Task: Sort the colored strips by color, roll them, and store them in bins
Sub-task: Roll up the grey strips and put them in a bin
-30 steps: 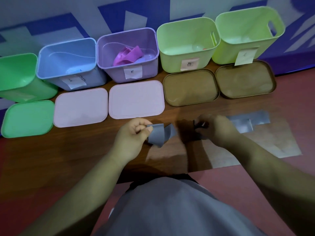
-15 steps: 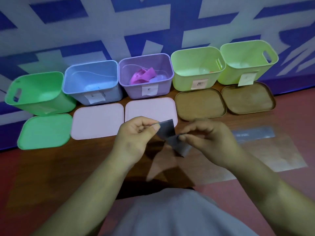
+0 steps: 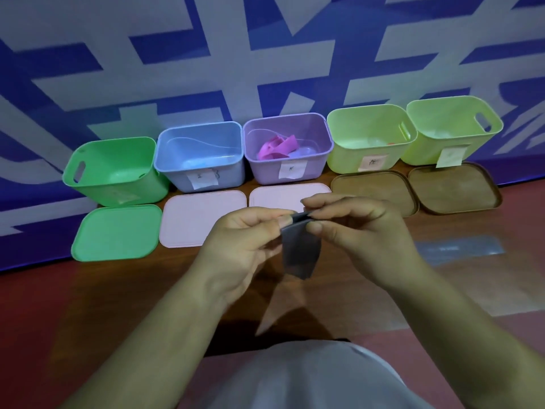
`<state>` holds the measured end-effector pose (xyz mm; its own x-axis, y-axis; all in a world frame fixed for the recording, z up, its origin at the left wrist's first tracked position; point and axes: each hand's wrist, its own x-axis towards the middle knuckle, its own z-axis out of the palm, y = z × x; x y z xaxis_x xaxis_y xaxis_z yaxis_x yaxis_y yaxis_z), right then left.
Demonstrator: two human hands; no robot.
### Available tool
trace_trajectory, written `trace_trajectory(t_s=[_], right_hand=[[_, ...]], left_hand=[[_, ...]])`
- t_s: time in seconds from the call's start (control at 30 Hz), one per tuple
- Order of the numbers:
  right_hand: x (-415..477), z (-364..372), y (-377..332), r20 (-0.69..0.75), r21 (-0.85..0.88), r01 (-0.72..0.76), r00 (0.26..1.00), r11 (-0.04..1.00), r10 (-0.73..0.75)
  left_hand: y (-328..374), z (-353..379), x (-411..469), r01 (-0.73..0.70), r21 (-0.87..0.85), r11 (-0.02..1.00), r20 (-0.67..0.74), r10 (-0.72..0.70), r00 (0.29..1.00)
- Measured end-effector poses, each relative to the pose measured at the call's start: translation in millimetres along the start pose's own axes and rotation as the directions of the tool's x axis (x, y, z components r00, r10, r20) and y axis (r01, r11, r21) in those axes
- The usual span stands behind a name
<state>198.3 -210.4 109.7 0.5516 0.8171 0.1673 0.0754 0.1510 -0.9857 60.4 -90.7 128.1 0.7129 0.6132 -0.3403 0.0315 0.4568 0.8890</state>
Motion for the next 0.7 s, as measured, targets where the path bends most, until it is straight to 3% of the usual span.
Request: trace_trajectory(t_s=[0.43,0.6,0.7], right_hand=[[-7,26,-3,-0.14,0.055,-0.052,0.988,0.997,0.06],[-8,29,4,-0.211,0.047,-0.056,0.975,0.997,0.065],[-9,27,12,-0.207,0.074,-0.085,0.973,0.994,0.099]], left_hand=[[0,-21,-6,0.029,-0.049,0.998,0.077,-0.025,0.997],[-5,-25,-4,0.015,-0.014,1.0,0.095,-0.013,0.995],[-12,-24,-1,-0.074,0.1,0.992,0.072,0.067,0.995]])
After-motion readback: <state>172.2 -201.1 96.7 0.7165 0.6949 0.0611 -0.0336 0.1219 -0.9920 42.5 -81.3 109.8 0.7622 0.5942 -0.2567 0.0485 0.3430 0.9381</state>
